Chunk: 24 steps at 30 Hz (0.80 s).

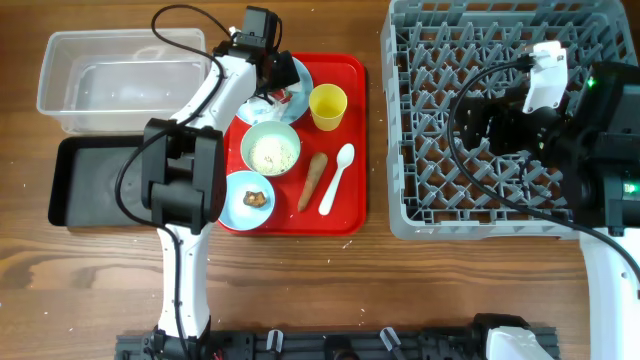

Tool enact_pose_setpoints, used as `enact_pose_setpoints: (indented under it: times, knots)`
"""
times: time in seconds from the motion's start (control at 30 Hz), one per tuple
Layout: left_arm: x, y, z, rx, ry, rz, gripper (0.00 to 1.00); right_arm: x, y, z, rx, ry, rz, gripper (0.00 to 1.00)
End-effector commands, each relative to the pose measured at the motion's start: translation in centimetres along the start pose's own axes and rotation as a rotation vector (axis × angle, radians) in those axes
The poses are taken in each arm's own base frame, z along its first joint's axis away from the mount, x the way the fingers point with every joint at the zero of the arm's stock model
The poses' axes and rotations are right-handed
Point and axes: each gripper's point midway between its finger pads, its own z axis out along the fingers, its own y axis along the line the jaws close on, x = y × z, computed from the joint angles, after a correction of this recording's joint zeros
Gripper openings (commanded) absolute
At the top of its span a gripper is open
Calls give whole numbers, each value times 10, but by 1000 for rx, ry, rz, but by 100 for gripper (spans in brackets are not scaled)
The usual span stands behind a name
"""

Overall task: Sort waste into correct bins and load items into the dishwasher rack
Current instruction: 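Reach the left gripper to the blue plate and grasp the red wrapper, then carry the wrapper and tissue with the left gripper into the clear bin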

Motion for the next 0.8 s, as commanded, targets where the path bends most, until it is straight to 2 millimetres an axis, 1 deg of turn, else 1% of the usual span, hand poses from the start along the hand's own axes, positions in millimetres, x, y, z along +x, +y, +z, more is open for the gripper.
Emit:
enact_pose_setpoints:
  times: [0.0, 0.03, 0.1, 0.13, 0.17, 0.2, 0.27, 0.33, 0.37, 0.43, 0.53, 0.63, 0.77]
  knots:
    - [25, 13, 31, -52, 73, 3, 84, -6, 5, -1, -22, -10, 17, 100]
    - [26, 13, 31, -54, 76, 3, 64, -6, 5, -1, -22, -10, 17, 100]
    - [26, 13, 31, -54, 76, 3, 35, -6, 5, -1, -22, -10, 17, 100]
    - [26, 13, 31, -54, 76, 3, 25, -6, 5, -1, -22, -10, 17, 100]
    - [26, 13, 31, -54, 76, 3, 12, -6, 5, -1, -22, -9, 17, 100]
    - [27, 14, 31, -56, 80, 3, 4, -6, 5, -1, -23, -9, 18, 100]
    - [27, 15, 30, -59, 84, 4, 4, -6, 5, -1, -23, -9, 21, 100]
    - [25, 15, 26, -60, 84, 3, 4, -6, 5, -1, -23, -10, 39, 100]
    - [24, 15, 22, -61, 84, 1, 4, -6, 5, -1, -23, -10, 38, 100]
    - [14, 15, 6, -61, 79, -7, 4, -6, 5, -1, -23, -9, 39, 100]
    - [-11, 14, -31, -49, 47, -25, 4, -6, 5, -1, -23, -9, 39, 100]
    - [-36, 14, -79, -26, -4, -46, 4, -6, 5, -1, -22, -9, 38, 100]
    - [-61, 25, -136, 2, -82, -83, 4, -6, 5, -1, -23, -9, 38, 100]
